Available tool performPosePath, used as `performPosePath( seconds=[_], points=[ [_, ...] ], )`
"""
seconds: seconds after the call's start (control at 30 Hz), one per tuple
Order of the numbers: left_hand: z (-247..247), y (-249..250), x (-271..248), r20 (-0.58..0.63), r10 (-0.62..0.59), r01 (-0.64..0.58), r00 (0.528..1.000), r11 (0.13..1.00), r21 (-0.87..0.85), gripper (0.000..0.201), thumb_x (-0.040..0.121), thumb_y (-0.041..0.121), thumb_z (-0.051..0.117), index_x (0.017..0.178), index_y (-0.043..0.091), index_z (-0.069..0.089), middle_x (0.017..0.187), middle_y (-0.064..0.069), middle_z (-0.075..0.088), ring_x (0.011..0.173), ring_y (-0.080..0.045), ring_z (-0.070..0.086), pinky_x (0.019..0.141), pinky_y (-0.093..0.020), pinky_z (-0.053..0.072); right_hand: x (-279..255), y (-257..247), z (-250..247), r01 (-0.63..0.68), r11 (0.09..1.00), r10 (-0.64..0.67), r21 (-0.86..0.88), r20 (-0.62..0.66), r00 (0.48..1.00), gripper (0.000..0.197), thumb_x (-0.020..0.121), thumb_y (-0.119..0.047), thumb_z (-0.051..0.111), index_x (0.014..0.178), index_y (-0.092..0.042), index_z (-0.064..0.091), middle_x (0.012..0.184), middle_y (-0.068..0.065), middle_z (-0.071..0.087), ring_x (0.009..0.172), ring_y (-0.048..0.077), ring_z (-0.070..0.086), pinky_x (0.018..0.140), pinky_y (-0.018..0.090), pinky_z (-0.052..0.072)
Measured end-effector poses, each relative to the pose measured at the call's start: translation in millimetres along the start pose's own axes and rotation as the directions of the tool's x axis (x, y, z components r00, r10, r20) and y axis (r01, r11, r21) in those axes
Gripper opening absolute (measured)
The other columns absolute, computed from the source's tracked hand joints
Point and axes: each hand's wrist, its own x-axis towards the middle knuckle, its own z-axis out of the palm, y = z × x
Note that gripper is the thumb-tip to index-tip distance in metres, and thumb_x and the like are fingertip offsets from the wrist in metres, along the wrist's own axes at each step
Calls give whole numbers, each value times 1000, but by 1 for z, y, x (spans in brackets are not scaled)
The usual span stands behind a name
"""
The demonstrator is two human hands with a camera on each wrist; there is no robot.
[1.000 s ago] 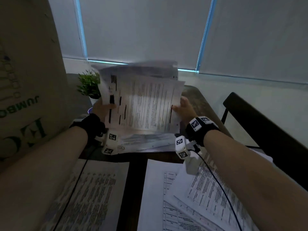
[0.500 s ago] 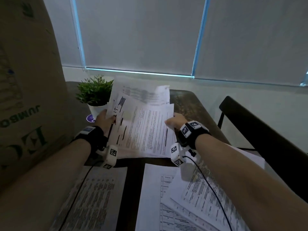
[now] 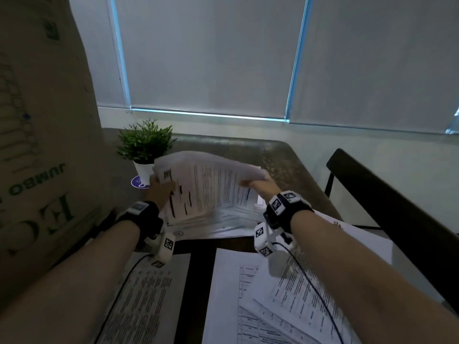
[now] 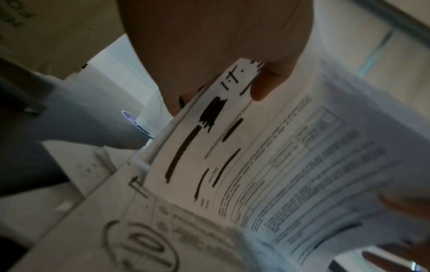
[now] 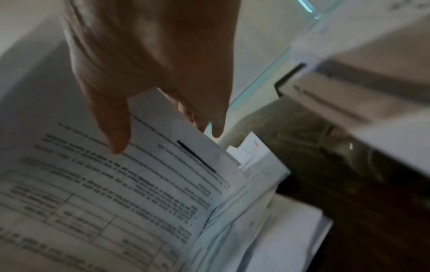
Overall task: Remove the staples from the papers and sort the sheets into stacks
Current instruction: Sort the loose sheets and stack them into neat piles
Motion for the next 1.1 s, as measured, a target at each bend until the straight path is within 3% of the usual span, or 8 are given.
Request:
performPosePath(
  seconds=[0.27, 0.47, 0.57, 0.7, 0.8, 0.87, 0.97, 1.1],
  points=[
    [11, 30, 8, -146, 336, -324, 931, 941, 100, 19, 93, 4, 39, 110, 10, 44, 97, -14, 51, 82, -27, 51, 71, -38, 42, 18, -13, 10, 22, 977, 7, 211, -135, 991, 21, 77, -15, 82, 94, -10, 72, 99, 11, 73, 96, 31, 70, 94, 52, 53],
    [1, -8, 15, 12, -12, 11, 1000, 995, 103, 15, 81, 5, 56, 95, 6, 52, 82, -12, 54, 84, -32, 58, 78, -45, 45, 6, 6, 4, -104, 986, 109, 128, -36, 993, 43, 76, -8, 82, 116, -1, 67, 99, 8, 73, 97, 26, 69, 85, 40, 58],
    [6, -12, 12, 3, -40, 38, 999, 984, 173, 22, 89, 0, 54, 111, -5, 56, 106, -23, 61, 104, -39, 57, 91, -48, 46, 4, 4, 9, -78, 997, 81, 26, -123, 989, 30, 90, -11, 69, 118, -3, 66, 101, 9, 70, 96, 26, 66, 83, 36, 55],
    [11, 14, 10, -201, -78, 88, 976, 995, 42, 72, 76, 33, 76, 131, 2, 40, 127, -23, 52, 113, -38, 55, 95, -49, 47, 8, -18, 7, -50, 989, 94, 136, -341, 935, 35, 94, -16, 61, 125, 0, 61, 117, 20, 66, 105, 35, 64, 96, 49, 52],
    [26, 38, -5, 79, -245, 255, 966, 957, -141, 89, 66, 57, 77, 129, 2, 50, 117, -12, 61, 99, -31, 63, 83, -34, 54, -1, -29, -3, -85, 917, 207, 390, -281, 937, 33, 95, -14, 62, 124, 2, 58, 121, 17, 64, 105, 35, 63, 98, 52, 50],
    [40, 70, -37, 196, -116, 169, 974, 946, -278, 45, 88, 27, 64, 124, 2, 53, 96, -9, 62, 73, -24, 60, 62, -26, 51, -20, -32, -13, -119, 882, 215, 457, -164, 963, 22, 94, -9, 62, 114, 0, 62, 115, 15, 68, 100, 32, 65, 93, 48, 54],
    [54, 100, -66, 12, 78, -72, 997, 960, -270, 29, 86, -4, 51, 111, 7, 57, 105, -14, 63, 93, -31, 61, 84, -39, 49, -56, -33, -46, -120, 906, 178, 405, -109, 978, 17, 86, 5, 62, 98, -5, 66, 91, 11, 69, 78, 23, 65, 69, 34, 56],
    [67, 127, -106, 80, 172, -151, 982, 964, -218, 21, 85, 0, 51, 97, 14, 60, 100, -10, 65, 98, -32, 62, 91, -47, 50, -98, -46, -94, -30, 992, 31, 121, -5, 999, 39, 81, 8, 68, 120, 4, 59, 122, 23, 64, 104, 36, 65, 95, 49, 52]
  ],
)
